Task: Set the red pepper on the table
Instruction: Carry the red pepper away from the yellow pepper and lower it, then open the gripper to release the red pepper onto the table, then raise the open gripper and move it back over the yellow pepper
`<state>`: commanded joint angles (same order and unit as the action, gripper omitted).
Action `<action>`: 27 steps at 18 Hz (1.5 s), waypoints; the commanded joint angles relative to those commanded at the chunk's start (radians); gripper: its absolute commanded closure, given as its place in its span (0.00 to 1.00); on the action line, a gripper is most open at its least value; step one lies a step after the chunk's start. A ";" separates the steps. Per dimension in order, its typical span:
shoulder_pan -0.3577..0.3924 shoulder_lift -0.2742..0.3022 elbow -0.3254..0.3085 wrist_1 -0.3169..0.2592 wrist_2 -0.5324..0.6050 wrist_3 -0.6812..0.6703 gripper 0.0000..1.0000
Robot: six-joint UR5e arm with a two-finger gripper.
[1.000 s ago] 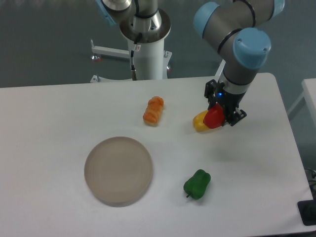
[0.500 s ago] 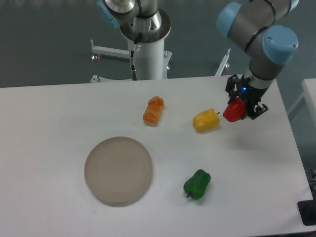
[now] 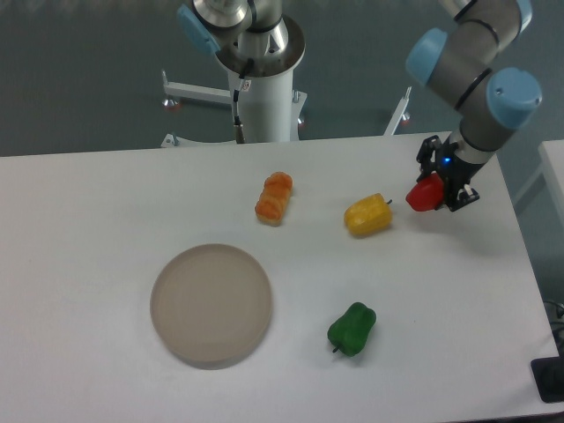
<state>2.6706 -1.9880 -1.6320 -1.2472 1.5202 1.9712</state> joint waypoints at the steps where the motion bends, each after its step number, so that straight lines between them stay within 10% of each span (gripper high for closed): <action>1: 0.000 -0.002 -0.002 0.005 0.002 0.000 0.62; 11: 0.002 0.000 -0.002 0.011 0.000 0.000 0.01; 19: -0.026 0.002 0.150 -0.099 0.005 -0.075 0.00; 27: -0.234 0.003 0.277 -0.169 0.006 -0.383 0.00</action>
<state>2.4361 -1.9849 -1.3546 -1.4159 1.5263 1.5881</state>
